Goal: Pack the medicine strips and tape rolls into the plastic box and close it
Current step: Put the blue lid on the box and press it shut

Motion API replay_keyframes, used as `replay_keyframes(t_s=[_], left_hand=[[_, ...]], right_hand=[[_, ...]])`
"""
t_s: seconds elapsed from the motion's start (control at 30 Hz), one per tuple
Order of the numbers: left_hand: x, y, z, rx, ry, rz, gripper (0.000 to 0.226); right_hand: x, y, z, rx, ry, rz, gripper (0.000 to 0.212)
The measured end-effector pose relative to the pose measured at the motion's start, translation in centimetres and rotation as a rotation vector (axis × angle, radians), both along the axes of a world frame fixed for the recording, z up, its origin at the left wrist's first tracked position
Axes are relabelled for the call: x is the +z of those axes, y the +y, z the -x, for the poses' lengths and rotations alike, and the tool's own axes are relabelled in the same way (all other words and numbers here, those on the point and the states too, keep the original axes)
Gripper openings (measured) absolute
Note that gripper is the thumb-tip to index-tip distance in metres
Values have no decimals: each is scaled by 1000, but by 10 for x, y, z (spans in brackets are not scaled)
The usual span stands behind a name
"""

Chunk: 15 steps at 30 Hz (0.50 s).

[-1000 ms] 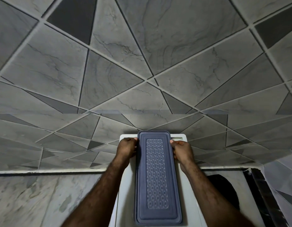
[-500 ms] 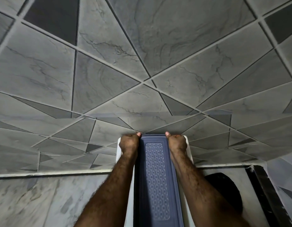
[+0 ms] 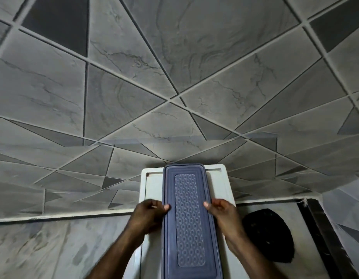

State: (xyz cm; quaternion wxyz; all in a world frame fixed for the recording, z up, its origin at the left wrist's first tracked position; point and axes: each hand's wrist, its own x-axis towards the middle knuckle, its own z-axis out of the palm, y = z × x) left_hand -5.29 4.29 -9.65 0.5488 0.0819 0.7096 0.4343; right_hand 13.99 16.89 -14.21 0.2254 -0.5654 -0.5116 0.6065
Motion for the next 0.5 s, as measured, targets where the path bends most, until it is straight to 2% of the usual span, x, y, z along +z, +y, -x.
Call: replay_keyframes(t_s=[0.17, 0.33, 0.4, 0.5], left_hand=[[11, -61, -30, -76, -107, 131, 36], [17, -87, -47, -161, -114, 149, 48], [17, -91, -50, -183, -83, 144, 48], [18, -93, -58, -177, -34, 116, 41]], right_hand=[[6, -50, -42, 20, -18, 111, 22], [18, -81, -70, 52, -28, 263, 23], [23, -91, -81, 110, 4, 390, 33], [31, -98, -88, 141, 40, 458, 49]])
